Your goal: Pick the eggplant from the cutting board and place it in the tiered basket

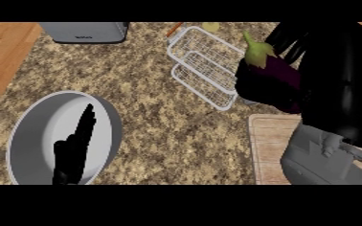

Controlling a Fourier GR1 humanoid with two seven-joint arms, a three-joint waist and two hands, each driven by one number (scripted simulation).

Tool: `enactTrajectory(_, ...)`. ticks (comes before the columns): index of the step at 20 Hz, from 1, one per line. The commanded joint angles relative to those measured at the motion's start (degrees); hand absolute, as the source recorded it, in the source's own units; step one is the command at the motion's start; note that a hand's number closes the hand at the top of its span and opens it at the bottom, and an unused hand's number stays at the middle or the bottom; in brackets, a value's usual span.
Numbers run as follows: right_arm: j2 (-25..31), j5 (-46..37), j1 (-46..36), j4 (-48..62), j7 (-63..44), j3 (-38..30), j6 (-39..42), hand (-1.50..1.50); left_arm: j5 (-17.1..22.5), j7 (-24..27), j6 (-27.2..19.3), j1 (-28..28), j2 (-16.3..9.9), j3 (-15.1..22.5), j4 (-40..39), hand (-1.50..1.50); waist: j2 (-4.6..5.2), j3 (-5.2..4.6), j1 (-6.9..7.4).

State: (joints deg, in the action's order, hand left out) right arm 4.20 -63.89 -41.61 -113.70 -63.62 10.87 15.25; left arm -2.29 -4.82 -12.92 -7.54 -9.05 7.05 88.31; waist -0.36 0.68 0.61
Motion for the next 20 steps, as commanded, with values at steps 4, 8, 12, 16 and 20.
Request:
enactTrajectory(4,-2.8,0.5,-7.1,15.0,-0.7,-5.2,2.1,1.50,-0.7,2.5,-0.5,2.1,2.3,-0.2,-5.6,0.00,0.58,-0.76,-0.05)
enactTrajectory(8,-4.1,-0.5,-9.3,24.8,2.3,-7.4,-3.5,1.50,-0.4,3.4,1.3,-0.1,1.8,-0.2,-5.7,0.00,0.74,-0.75,0.64)
enactTrajectory(12,-3.7,-2.7,-5.2,28.7,5.3,-7.3,-7.4,1.50,0.7,1.2,2.4,1.5,0.8,-2.1,-3.2,0.00,0.56,-0.69,0.09)
enactTrajectory(16,-4.2,-0.6,-9.5,37.6,1.4,-5.9,-14.8,1.50,-1.4,-0.5,1.3,3.5,2.6,-0.8,-4.8,0.00,0.72,-0.70,0.76)
enactTrajectory(20,-4.2,4.0,-9.4,40.5,4.8,-10.1,-21.3,1.50,-1.2,2.8,1.8,0.7,3.5,-0.9,-5.9,0.00,0.76,-0.69,0.81)
